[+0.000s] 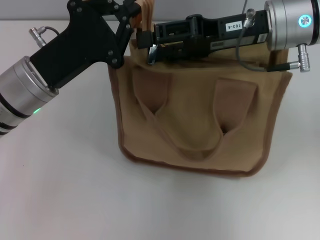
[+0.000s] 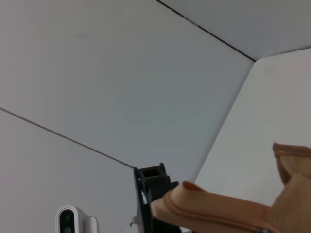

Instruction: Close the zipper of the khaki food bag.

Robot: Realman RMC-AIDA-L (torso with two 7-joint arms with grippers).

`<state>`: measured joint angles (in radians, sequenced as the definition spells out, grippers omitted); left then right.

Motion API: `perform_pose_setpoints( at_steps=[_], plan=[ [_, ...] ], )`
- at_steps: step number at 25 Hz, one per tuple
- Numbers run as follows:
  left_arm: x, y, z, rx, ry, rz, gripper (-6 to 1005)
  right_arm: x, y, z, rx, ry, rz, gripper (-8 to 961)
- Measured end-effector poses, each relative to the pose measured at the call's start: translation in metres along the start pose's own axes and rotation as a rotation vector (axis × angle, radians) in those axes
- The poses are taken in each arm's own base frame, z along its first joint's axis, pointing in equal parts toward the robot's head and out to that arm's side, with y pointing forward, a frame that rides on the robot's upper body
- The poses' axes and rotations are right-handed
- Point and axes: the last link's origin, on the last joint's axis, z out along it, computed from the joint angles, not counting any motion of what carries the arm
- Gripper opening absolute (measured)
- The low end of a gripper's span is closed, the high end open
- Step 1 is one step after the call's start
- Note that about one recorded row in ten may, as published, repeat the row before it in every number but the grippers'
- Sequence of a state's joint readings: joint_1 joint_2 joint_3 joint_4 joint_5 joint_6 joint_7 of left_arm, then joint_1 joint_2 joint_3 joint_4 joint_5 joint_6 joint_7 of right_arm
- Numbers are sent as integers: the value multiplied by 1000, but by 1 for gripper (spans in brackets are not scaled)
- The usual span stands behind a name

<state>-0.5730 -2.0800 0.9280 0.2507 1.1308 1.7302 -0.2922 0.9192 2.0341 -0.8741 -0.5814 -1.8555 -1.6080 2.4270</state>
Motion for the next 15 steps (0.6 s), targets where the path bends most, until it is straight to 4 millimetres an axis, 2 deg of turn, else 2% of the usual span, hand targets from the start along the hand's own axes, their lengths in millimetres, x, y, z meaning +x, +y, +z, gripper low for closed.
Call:
perform_pose_setpoints(
  at_steps=[14,15],
  plan=[
    [1,2,-1,-5,6,-10,0,0,-2,-2,10,-14,-4,678],
    [1,2,-1,-5,6,-10,0,0,-2,-2,10,-14,-4,638]
  ],
)
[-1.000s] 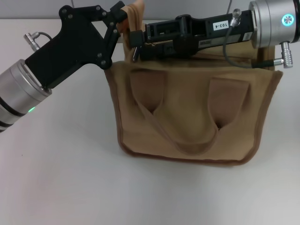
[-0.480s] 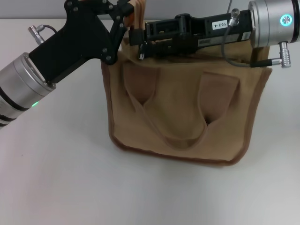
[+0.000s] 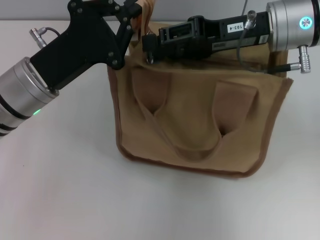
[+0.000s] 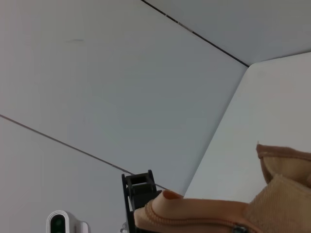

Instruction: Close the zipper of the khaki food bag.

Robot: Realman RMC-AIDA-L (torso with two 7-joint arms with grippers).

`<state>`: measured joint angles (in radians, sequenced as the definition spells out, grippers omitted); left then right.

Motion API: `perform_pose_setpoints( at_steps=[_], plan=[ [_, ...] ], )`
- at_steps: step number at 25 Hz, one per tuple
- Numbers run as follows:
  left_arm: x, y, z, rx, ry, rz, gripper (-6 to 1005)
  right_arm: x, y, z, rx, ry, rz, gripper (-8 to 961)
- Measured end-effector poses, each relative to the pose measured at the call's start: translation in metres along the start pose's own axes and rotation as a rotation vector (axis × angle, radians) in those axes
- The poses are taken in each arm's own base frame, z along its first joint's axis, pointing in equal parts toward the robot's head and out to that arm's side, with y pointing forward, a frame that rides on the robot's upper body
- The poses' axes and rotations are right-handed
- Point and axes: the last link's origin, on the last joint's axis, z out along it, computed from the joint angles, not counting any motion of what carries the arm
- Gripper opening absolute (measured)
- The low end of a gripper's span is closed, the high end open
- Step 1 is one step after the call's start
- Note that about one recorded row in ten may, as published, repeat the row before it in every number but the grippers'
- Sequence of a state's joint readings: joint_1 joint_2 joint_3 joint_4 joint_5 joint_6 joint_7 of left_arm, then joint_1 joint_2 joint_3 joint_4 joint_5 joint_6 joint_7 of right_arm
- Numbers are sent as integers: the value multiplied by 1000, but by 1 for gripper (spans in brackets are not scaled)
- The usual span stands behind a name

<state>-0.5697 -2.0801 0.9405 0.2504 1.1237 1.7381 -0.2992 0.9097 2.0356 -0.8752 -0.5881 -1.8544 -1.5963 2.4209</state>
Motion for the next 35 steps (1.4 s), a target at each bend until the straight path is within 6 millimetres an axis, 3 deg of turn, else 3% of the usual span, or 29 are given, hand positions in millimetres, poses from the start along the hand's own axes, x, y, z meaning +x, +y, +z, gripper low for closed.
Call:
perform_pose_setpoints(
  at_steps=[18,35],
  plan=[
    [-1,2,-8,34,-6,-17,0,5,-5,-2,15,-1,-41,11],
    [-10,-4,-17,128,-73,-23,0,20,-6,-32,7,-27,-89,2]
  ],
)
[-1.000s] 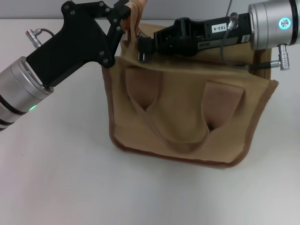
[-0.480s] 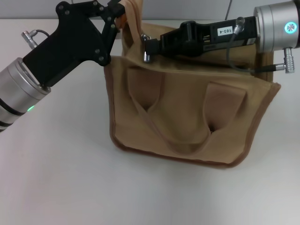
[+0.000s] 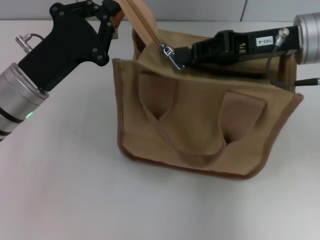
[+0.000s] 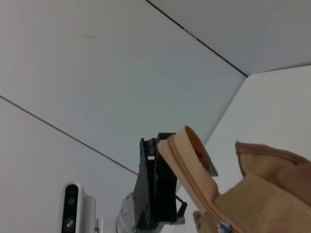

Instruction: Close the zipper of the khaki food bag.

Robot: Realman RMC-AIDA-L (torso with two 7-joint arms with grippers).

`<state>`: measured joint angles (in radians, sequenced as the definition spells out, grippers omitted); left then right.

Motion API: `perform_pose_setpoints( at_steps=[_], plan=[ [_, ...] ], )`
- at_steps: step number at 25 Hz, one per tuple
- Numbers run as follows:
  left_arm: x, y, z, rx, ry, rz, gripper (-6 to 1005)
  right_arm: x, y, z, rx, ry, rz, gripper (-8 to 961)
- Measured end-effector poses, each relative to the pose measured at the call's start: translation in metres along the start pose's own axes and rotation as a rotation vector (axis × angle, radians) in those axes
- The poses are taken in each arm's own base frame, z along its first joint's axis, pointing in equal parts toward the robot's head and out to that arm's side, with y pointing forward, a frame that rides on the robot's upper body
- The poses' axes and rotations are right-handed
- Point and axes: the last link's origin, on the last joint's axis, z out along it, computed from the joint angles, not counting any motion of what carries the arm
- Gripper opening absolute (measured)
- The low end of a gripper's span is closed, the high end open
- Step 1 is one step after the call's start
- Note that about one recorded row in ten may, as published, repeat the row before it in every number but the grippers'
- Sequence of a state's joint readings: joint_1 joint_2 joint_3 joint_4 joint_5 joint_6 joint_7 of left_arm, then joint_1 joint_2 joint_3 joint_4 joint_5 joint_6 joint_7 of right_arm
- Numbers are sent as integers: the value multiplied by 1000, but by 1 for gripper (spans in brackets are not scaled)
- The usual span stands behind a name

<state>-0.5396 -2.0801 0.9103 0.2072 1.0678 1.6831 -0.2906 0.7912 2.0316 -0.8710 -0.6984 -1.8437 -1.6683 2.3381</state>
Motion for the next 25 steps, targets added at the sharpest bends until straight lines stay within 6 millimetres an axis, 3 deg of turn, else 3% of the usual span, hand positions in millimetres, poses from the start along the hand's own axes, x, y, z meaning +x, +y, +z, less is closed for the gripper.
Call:
perform_pose_setpoints(
  at_steps=[14,23,25],
  plan=[
    [-3,-3,-3,28,-20,1,0,8,-1,-29,-8,-56,-8,-2],
    [-1,-2,-1,14,-5,-4,0,-8,9,-23,-44,-76,-93,21],
    [1,-1,-1,11,3,-5,0,-13,12,-18,-42,-58,-116,82]
  ],
)
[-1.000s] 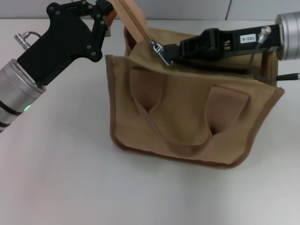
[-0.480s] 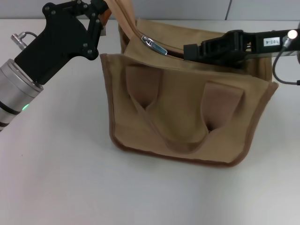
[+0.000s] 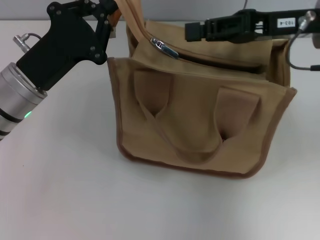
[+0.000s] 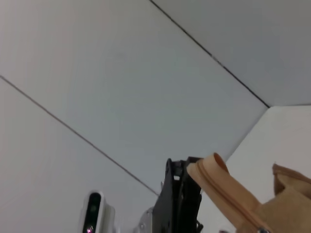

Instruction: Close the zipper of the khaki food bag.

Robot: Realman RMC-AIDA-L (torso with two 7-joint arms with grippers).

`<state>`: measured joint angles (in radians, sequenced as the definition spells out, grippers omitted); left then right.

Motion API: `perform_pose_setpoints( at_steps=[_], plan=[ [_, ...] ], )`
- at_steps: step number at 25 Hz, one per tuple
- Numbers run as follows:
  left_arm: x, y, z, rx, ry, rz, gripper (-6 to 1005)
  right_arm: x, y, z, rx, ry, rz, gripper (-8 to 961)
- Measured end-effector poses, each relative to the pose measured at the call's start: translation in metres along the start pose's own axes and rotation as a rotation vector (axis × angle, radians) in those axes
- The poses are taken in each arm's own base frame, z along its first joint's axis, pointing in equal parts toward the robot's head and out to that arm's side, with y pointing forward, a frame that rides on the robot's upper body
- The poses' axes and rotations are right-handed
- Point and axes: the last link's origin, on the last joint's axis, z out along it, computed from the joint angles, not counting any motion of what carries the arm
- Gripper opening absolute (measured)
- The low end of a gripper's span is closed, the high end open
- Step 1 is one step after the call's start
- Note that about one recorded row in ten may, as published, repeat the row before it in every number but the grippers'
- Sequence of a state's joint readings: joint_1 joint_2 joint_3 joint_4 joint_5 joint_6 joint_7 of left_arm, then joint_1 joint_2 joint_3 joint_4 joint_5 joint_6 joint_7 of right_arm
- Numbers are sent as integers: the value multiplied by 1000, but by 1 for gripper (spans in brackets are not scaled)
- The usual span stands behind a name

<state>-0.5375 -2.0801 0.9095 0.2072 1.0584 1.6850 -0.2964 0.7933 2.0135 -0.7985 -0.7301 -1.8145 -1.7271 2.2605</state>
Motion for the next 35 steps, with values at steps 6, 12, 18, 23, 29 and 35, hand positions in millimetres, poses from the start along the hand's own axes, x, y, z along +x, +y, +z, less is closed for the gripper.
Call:
perform_pose_setpoints(
  at_steps=[6,12,18,23,29,35],
  plan=[
    [2,1,0,-7,13,-4,0,-5,-3,23,55,101,-43,246],
    [3,2,0,-16,23,-6,0,-10,-3,31,79,120,-67,374],
    [4,3,-2,-15,27,-7,0,-15,0,24,73,116,-67,416],
    [4,3,-4,-10,25,-8,1,-18,2,21,78,126,-76,415],
    [4,3,-3,-14,27,-19,1,-22,-3,25,132,160,-100,415],
    [5,4,-3,-18,32,-20,1,-23,-5,30,151,171,-116,415]
  ],
)
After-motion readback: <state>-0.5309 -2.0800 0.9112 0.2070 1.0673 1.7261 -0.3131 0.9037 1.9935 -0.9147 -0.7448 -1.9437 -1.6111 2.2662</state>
